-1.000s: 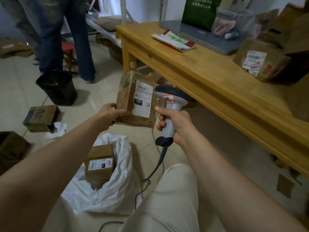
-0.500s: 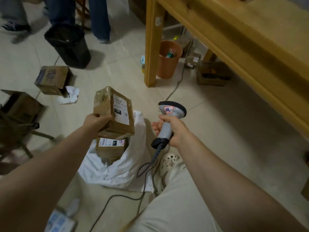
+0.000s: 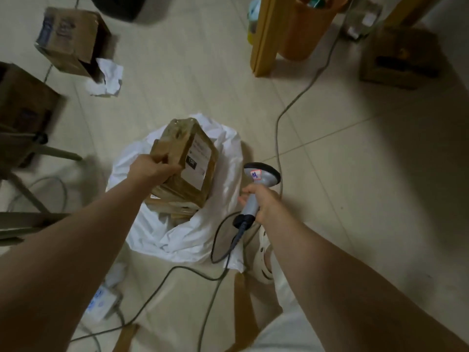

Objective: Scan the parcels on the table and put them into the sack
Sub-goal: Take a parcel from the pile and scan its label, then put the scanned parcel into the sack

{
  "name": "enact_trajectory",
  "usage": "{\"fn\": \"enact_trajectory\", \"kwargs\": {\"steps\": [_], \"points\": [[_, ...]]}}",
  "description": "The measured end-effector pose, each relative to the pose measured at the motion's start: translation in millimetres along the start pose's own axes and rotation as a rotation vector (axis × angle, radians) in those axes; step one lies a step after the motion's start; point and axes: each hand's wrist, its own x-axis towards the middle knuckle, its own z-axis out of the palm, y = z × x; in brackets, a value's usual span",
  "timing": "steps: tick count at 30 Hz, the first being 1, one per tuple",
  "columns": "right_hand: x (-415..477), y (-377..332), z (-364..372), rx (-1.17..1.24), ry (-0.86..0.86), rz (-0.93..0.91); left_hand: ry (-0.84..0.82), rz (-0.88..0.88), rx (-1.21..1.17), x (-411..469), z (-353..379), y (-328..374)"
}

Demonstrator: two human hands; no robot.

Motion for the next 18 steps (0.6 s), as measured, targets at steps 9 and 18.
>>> {"fn": "enact_trajectory", "kwargs": {"steps": [9, 18], "points": [[88, 28, 22, -0.166, -0.039, 0.073, -0.006, -0.094, -0.031, 26, 0, -3], [89, 27, 20, 0.023, -0.127, 0.17, -0.13, -0.149, -0.25, 5, 43, -18]]}}
